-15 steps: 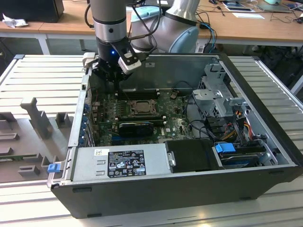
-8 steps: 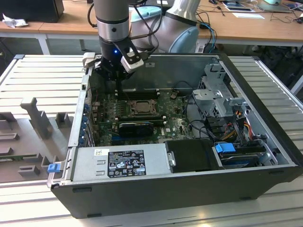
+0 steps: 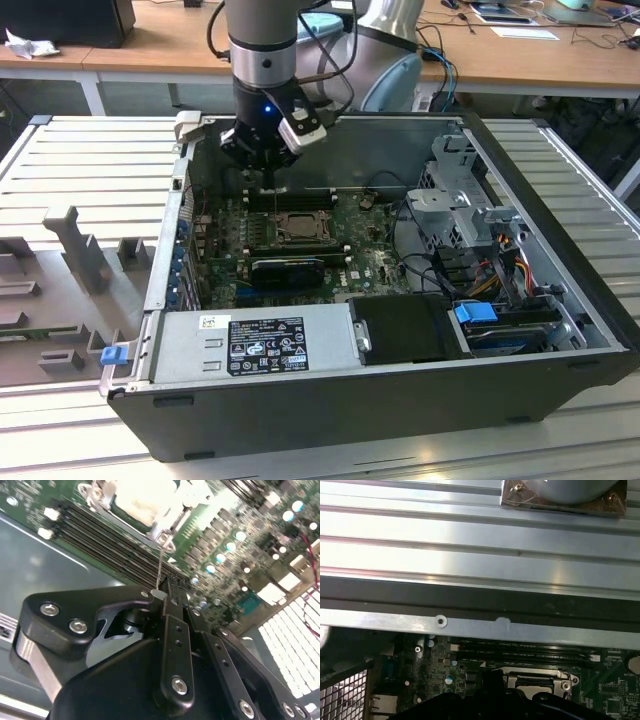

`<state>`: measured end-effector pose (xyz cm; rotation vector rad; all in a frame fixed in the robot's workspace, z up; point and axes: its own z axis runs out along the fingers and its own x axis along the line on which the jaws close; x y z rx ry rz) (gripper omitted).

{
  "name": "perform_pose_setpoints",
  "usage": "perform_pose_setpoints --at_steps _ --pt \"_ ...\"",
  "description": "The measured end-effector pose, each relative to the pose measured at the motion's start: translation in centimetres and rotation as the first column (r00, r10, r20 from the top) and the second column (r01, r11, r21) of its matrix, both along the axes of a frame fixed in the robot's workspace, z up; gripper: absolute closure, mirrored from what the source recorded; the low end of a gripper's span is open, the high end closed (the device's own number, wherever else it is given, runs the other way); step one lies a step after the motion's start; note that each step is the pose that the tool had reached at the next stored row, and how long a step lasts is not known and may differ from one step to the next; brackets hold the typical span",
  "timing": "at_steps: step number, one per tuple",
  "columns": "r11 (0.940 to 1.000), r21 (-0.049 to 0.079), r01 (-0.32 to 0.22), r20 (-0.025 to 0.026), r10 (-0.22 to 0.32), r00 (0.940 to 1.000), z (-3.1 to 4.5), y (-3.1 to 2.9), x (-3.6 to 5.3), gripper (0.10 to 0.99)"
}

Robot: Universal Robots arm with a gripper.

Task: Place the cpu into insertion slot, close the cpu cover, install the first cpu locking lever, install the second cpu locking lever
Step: 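Install the first cpu locking lever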

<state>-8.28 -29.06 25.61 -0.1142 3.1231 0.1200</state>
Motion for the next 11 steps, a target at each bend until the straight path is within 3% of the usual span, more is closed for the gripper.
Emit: perform_pose_setpoints --at_steps 8,9,11 --pt "1.0 0.001 0.0 -0.0042 0.0 1.0 -0.15 0.0 2.41 0.98" --pt "1.0 0.008 0.0 -0.0041 0.0 1.0 -0.17 0.0 2.52 0.98" --pt "0.9992 0.041 0.0 -0.0042 0.0 1.0 -0.19 0.0 2.51 0.98"
